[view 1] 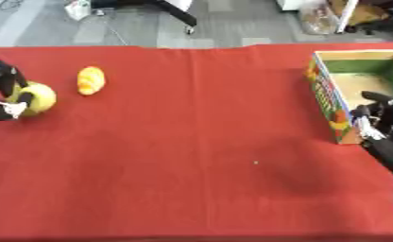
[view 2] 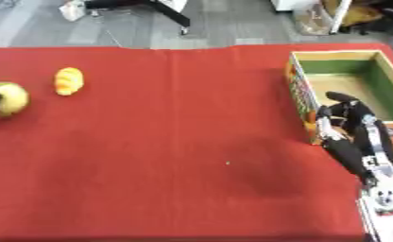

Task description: Pick up the objects with one hand, pass them to the other hand, and then place them into the box on the other side of the table.

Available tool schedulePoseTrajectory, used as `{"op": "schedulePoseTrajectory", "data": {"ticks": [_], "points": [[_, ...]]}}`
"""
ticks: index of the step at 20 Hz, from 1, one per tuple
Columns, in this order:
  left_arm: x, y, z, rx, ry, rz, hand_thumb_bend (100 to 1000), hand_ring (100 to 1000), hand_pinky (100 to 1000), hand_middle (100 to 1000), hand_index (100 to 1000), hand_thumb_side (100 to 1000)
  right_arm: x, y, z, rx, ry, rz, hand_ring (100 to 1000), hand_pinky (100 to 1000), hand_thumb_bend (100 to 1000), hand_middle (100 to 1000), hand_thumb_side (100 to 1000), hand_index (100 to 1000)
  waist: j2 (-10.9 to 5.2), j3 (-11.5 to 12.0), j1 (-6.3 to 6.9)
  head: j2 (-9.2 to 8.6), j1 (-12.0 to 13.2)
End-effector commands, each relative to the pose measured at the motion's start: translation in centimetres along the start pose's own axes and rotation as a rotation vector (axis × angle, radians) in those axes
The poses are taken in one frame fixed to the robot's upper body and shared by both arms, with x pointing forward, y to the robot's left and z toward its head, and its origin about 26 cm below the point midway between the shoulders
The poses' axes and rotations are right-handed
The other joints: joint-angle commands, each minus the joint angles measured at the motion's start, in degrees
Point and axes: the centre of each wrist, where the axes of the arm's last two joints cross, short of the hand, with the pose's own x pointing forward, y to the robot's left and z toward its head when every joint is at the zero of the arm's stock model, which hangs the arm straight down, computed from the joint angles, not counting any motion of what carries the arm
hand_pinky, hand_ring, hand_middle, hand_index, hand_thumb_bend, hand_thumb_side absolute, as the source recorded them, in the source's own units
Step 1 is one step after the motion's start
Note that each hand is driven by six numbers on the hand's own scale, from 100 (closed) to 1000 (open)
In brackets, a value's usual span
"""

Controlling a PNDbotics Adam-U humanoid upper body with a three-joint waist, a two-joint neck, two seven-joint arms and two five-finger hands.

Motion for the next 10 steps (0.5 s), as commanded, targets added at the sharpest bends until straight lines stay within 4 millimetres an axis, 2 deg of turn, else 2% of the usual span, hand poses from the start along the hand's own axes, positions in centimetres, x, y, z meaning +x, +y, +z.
{"op": "schedulePoseTrajectory", "data": {"ticks": [1, 2, 6, 10], "points": [[2.3, 1.3, -0.6, 0.085, -0.107, 0.120, 100, 431, 569, 334, 362, 100, 1.9, 0.1, -1.7, 0.072, -0.099, 0.037, 657, 638, 101, 502, 350, 793, -1.02, 0.1, 0.38, 0.32, -0.2], [3.1, 1.0, -1.0, 0.091, -0.144, 0.173, 100, 431, 569, 333, 360, 100, 2.4, 0.6, -2.3, 0.107, -0.126, 0.030, 655, 637, 100, 504, 376, 793, -1.05, 0.2, 0.36, 0.32, -0.3], [6.5, -0.1, -2.8, 0.074, -0.277, 0.307, 100, 435, 570, 332, 356, 100, 4.5, 2.8, -4.5, 0.281, -0.228, -0.011, 626, 628, 100, 477, 369, 770, -1.10, 0.4, 0.30, 0.32, -0.5], [9.8, -0.8, -4.3, -0.009, -0.401, 0.357, 100, 440, 572, 333, 357, 100, 6.1, 5.0, -6.3, 0.494, -0.310, -0.056, 617, 623, 100, 466, 368, 770, -0.97, 0.5, 0.30, 0.32, -0.5]]}}
